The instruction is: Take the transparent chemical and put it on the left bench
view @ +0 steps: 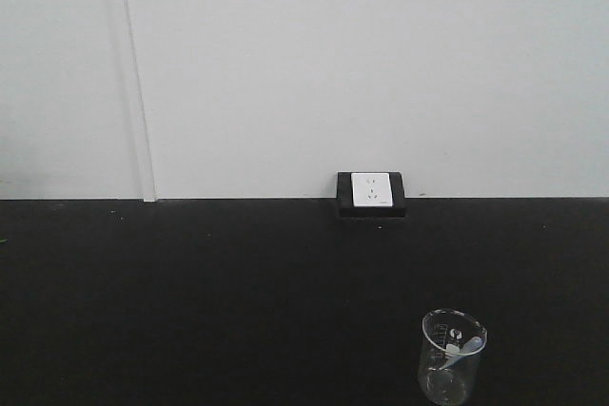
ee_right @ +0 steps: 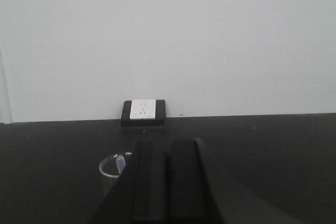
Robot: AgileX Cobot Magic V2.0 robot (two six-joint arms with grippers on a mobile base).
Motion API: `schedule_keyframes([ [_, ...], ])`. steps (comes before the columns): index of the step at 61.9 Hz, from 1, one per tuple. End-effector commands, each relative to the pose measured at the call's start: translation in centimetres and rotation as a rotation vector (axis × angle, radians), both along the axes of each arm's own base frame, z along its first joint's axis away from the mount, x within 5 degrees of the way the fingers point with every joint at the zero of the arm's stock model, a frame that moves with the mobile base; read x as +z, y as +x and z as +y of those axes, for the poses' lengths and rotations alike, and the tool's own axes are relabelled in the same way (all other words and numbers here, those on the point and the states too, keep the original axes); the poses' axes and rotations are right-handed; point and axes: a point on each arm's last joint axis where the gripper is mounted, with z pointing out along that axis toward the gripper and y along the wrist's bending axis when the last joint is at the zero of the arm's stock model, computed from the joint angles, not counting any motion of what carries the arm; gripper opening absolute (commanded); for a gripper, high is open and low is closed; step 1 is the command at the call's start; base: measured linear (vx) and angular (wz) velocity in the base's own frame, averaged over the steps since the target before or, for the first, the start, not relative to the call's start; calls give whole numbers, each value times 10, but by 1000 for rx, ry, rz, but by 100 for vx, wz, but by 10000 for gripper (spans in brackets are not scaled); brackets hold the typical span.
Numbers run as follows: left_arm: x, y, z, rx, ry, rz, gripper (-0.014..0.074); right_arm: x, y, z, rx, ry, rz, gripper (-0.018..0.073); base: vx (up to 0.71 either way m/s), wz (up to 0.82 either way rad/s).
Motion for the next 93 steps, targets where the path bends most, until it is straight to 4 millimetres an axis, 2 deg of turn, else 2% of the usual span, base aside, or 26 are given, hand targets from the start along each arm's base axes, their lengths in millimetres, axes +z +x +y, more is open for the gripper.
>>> schedule_keyframes([
  [1, 3, -1, 0, -1, -14, -81, -3, 39, 11, 0, -3, -13, -81, -4, 0, 0],
  [11, 3, -1, 0, -1, -14, -81, -3, 52, 44, 2, 1, -11, 14, -3, 0, 0],
  [21, 3, -1, 0, -1, -14, -81, -3, 42, 76, 3, 8, 2, 72, 11, 0, 0],
  [28, 3, -1, 0, -1, -14, -81, -3, 31, 91, 3, 0, 35, 136, 53, 0, 0],
  [42, 3, -1, 0, -1, -14, -81, -3, 7, 113, 1, -29, 114, 272, 274, 0, 0],
  [47, 3, -1, 0, -1, -14, -81, -3, 2, 121, 1, -33, 114, 270, 381, 0, 0],
  [54, 3, -1, 0, -1, -14, -81, -3, -3, 132, 1, -36, 117, 233, 470, 0, 0],
  [59, 3, -1, 0, -1, -14, -81, -3, -8, 140, 4, -2, 98, 211, 481, 0, 0],
  [66, 3, -1, 0, -1, -14, -81, -3, -18, 148, 29, 215, -96, 177, 475, 0, 0],
  [72, 3, -1, 0, -1, -14, -81, -3, -25, 154, 46, 360, -153, 98, 475, 0, 0],
  [84, 3, -1, 0, -1, -14, -81, -3, -43, 175, 51, 395, -121, 110, 475, 0, 0],
  [93, 3, -1, 0, -1, -14, -81, -3, -47, 196, 51, 382, -112, 121, 475, 0, 0],
])
